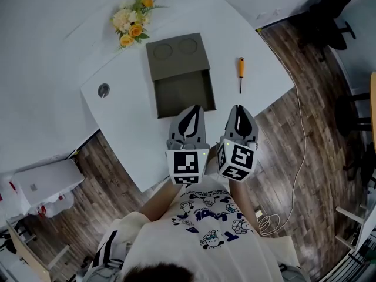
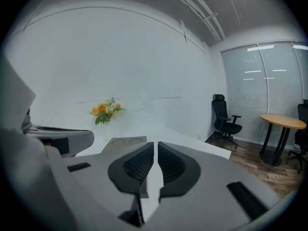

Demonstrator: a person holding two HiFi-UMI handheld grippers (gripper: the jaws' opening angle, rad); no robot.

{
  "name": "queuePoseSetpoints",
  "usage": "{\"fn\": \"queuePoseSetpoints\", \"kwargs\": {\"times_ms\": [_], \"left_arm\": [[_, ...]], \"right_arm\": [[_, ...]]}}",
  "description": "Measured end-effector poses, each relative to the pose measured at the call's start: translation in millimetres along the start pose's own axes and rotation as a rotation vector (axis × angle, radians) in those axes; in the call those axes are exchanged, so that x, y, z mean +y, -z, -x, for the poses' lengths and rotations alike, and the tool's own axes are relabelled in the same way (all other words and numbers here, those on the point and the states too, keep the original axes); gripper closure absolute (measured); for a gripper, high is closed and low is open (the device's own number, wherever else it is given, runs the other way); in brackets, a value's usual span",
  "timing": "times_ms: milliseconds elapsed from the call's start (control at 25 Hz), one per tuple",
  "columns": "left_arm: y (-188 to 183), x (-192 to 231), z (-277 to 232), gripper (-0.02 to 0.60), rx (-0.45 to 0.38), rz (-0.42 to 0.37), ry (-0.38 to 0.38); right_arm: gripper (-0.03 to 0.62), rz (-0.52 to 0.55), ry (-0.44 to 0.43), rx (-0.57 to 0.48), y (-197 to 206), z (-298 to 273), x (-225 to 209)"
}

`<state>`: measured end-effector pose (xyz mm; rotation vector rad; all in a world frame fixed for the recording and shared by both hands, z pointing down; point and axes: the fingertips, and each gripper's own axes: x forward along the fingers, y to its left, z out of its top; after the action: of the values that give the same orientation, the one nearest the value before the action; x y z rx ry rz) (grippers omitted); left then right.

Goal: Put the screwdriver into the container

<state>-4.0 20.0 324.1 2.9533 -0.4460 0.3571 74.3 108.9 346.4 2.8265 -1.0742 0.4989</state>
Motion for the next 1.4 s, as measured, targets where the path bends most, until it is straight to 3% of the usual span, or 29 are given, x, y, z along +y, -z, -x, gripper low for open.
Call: {"fn": "queuePoseSetpoints", "kwargs": {"times_ms": [1400], "left_arm": [[12.8, -3.0, -127.7, 0.559, 0.128, 0.056, -0.078]], "right_arm": [[0.551, -0.001, -0.064, 0.148, 6.7, -121.8, -62.3]]}}
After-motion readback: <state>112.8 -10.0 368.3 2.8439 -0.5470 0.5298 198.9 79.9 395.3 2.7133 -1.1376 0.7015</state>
